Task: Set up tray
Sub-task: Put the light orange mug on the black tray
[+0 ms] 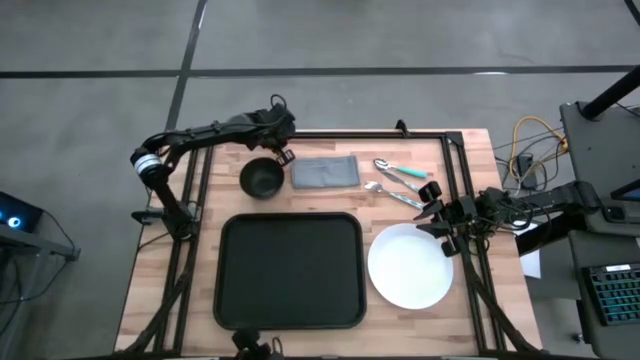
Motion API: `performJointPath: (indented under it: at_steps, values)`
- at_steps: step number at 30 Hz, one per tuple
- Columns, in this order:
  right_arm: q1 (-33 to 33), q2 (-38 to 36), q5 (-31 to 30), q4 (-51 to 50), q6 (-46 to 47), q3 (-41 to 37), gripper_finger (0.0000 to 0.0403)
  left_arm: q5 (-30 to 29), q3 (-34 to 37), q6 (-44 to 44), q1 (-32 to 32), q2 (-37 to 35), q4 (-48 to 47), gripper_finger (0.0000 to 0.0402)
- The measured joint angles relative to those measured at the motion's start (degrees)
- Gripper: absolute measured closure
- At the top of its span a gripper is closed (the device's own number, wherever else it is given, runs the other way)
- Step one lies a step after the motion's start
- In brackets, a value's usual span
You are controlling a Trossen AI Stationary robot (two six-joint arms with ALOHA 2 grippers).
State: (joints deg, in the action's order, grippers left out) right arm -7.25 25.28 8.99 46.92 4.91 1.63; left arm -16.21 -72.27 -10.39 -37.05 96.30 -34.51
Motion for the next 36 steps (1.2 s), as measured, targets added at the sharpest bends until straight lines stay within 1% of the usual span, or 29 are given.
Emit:
performJointPath:
  at_steps: [4, 9, 17, 23, 26, 30, 36]
  values:
    - [0.0, 0.0, 0.0, 0.0, 0.0, 0.0, 0.0323, -0.1, 0.0, 1.3, 1.8, -4.0, -1.5, 0.04]
    - [0.0, 0.0, 0.0, 0.0, 0.0, 0.0, 0.033, 0.0, 0.0, 4.7, 6.3, -10.3, -4.7, 0.0401]
    - [0.0, 0.0, 0.0, 0.0, 0.0, 0.0, 0.0333, 0.1, 0.0, 8.9, 17.5, -19.3, -12.7, 0.0401]
    - [0.0, 0.0, 0.0, 0.0, 0.0, 0.0, 0.0326, 0.0, 0.6, 14.9, 27.2, -23.5, -20.2, 0.0401]
    - [0.0, 0.0, 0.0, 0.0, 0.0, 0.0, 0.0323, 0.8, 2.3, 18.0, 31.8, -24.7, -22.5, 0.0401]
    - [0.0, 0.0, 0.0, 0.0, 0.0, 0.0, 0.0326, 4.2, 6.6, 22.0, 37.4, -26.6, -22.7, 0.0401]
    - [0.0, 0.0, 0.0, 0.0, 0.0, 0.0, 0.0334, 4.3, 14.3, 30.6, 44.5, -29.6, -21.9, 0.0401]
